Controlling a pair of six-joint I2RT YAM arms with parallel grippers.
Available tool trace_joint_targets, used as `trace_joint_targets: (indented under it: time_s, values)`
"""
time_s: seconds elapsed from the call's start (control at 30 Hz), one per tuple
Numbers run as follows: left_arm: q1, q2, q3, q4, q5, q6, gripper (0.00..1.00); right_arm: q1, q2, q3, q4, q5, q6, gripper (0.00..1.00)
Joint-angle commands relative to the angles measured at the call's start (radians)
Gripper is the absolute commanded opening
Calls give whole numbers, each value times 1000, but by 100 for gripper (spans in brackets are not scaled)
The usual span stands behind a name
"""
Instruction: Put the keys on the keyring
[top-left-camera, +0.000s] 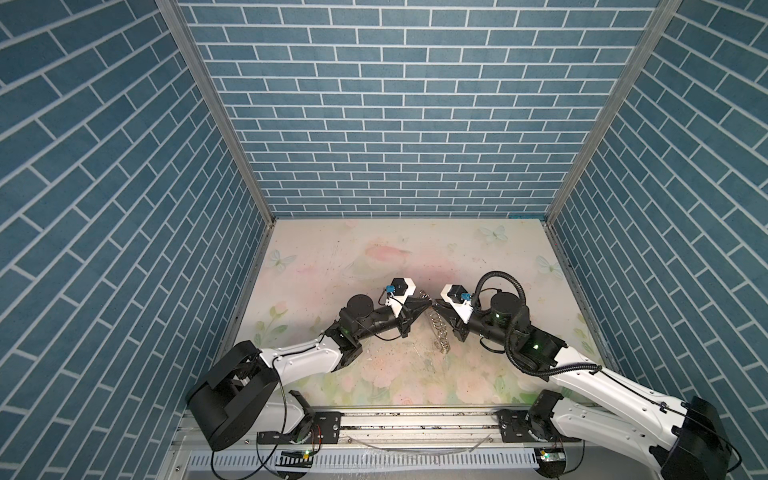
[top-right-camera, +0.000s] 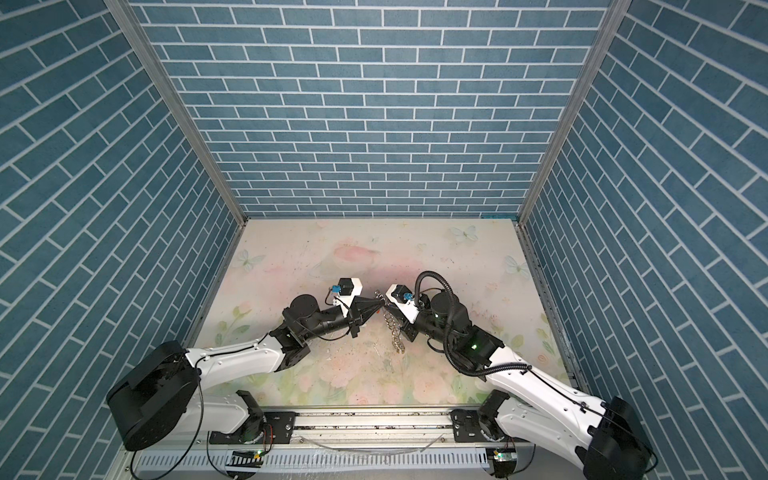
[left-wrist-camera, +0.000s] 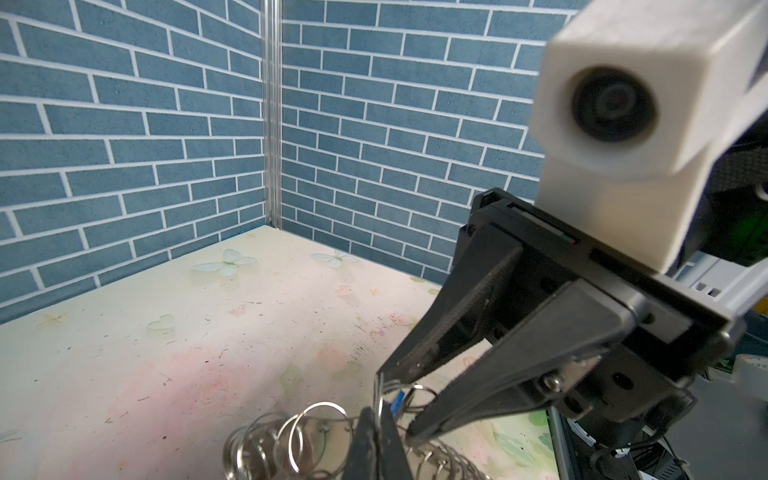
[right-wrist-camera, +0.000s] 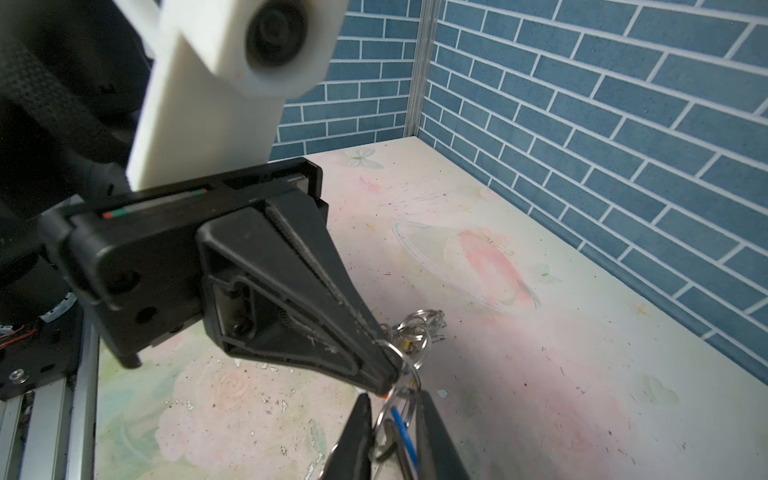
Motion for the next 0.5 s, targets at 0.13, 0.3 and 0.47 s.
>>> trace_joint_targets:
  time_s: [0.13,0.3,0.47]
  values:
    - [-4,4,29,42,-19,-4,0,7,-14,0,-8,8,-37,7]
    - [-4,-3,29,36,-52,-8,0,12,-20,-9,-30,5,-62,5]
    - [-4,-3,27,48,-101,-29,0,23,-7,-15,-20,-22,-66,5]
